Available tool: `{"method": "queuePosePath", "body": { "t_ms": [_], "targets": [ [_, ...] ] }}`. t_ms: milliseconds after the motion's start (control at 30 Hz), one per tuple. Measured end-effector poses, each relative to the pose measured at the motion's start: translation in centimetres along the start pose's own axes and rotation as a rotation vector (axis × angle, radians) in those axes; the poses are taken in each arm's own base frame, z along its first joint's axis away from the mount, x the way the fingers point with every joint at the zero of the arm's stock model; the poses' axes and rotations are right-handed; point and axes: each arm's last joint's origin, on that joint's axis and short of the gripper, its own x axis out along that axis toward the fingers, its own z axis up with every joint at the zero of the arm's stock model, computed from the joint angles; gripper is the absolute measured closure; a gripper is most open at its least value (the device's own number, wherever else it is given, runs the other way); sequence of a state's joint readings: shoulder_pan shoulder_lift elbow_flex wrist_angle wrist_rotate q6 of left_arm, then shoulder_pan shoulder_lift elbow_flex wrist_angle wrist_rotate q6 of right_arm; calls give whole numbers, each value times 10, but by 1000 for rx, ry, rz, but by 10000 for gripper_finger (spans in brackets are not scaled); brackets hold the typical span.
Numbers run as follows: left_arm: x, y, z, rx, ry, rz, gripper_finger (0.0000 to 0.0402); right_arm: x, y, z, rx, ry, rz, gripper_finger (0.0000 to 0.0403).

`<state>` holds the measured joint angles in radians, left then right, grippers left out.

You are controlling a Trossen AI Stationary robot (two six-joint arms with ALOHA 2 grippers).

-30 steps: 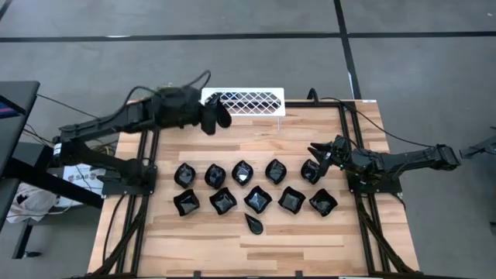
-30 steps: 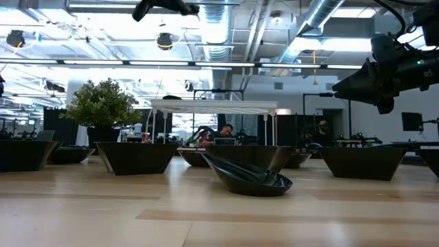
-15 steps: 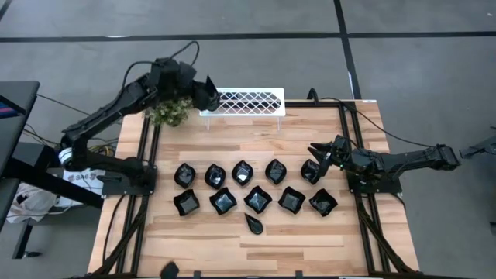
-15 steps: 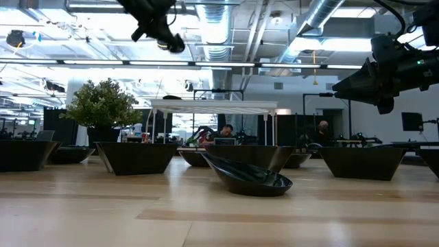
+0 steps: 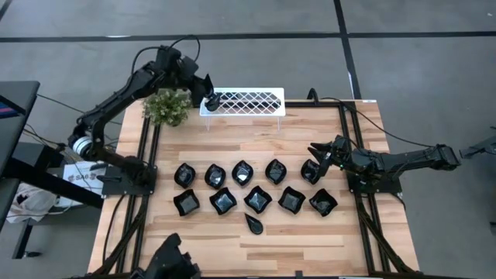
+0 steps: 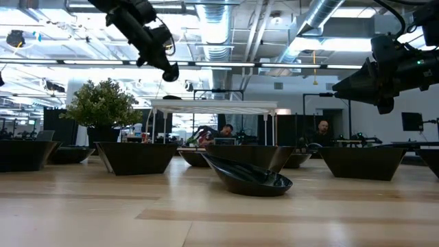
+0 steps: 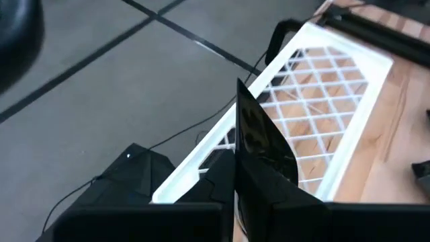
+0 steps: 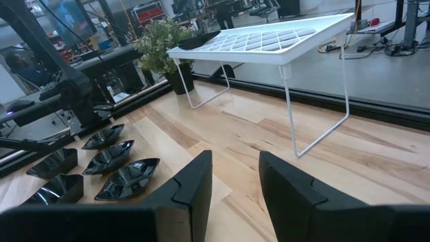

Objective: Pick & Place Mini shaped plates
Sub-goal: Stack the black drop shaped plate on top of the black drop shaped plate on the shelf

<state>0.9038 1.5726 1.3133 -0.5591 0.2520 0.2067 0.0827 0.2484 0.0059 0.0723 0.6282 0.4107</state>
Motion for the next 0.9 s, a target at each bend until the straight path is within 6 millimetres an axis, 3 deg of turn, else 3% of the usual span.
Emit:
{"method": "queuePosePath", "body": {
  "t_ms": [500, 900],
  "targets": [
    [37, 9, -13, 108, 73, -114, 390, 0, 0, 0, 4, -3, 2, 284],
    [42, 9, -14, 180, 73, -141, 390, 0, 1, 2, 12, -14, 6, 284]
  ]
}}
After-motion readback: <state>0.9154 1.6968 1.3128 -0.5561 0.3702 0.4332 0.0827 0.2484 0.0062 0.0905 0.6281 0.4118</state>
